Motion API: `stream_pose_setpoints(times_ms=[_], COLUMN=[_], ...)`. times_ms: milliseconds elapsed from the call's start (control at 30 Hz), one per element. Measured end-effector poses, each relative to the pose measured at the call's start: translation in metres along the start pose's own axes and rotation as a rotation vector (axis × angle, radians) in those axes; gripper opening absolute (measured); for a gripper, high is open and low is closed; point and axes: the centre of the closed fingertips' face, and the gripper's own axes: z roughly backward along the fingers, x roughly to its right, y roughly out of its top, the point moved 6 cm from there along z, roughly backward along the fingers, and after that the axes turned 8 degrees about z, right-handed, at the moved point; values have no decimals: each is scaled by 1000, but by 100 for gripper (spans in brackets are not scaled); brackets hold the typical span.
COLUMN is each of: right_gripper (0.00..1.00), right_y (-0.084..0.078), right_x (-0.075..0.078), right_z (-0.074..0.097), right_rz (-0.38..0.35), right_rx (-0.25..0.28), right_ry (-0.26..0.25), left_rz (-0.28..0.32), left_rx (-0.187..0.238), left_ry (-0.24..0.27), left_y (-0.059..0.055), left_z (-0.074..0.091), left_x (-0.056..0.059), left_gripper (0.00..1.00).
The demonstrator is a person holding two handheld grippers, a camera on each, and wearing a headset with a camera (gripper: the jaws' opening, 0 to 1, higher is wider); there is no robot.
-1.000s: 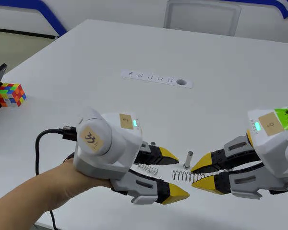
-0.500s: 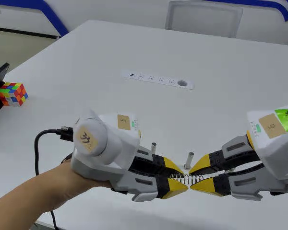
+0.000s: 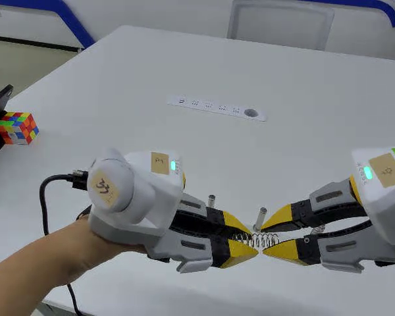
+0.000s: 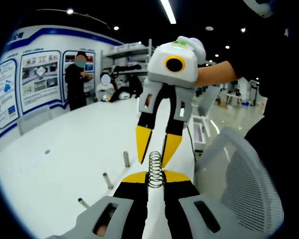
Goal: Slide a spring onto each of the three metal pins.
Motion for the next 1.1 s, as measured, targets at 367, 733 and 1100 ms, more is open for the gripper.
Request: stream_pose_setpoints(times_ms=[367,733,1100], right_gripper=[12,11,11], right_y=[-1,6,23], right_x=[1,3,7], right_z=[2,8,11], right_rz=[-92,-138,-256], right_rx=[57,112,269], right_ry=[5,8,-1], left_rz=[-4,-15,-11], left_rx=[24,12,3], left_ry=[3,0,24], left_y=[6,6,5], left_z=[3,2,2], left_x=[-3,-3,-3], left_gripper=[10,10,10])
